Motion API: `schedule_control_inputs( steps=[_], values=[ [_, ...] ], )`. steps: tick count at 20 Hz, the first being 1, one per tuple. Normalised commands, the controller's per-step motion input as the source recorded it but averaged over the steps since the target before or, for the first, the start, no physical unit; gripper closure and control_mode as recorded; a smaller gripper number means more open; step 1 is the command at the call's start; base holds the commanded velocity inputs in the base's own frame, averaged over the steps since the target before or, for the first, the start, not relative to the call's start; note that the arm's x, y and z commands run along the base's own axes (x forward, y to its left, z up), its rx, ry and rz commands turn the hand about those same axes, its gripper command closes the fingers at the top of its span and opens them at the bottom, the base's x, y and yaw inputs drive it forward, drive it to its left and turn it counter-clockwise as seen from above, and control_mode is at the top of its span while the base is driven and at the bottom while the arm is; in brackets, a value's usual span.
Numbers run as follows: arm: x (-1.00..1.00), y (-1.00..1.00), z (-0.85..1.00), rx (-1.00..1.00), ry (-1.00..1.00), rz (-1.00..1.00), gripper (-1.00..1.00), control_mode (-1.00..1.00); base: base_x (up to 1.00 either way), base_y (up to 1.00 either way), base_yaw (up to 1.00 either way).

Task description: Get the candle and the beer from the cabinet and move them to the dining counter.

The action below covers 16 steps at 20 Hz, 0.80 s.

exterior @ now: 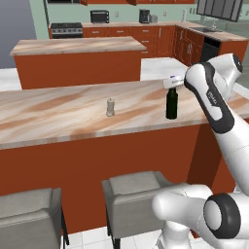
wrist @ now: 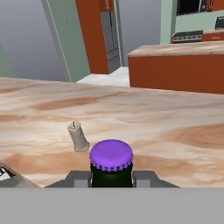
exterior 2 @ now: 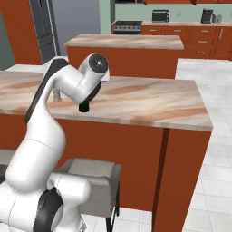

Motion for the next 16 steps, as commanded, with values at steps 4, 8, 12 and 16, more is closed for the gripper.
schedule_control_inputs(
  steps=[4, 8, 12, 16],
  values=[
    [0.51, 0.00, 0.00, 0.07, 0.00, 0.00, 1.00, -1.00, 0.00, 0.00, 0.00],
    [0.42, 0.00, -0.07, 0.01, 0.00, 0.00, 1.00, -1.00, 0.00, 0.00, 0.00],
    [0.31, 0.00, -0.29, 0.00, 0.00, 0.00, 1.00, -1.00, 0.00, 0.00, 0.00],
    [0.20, 0.01, -0.33, 0.00, 0.00, 0.00, 1.00, -1.00, 0.00, 0.00, 0.00]
  ],
)
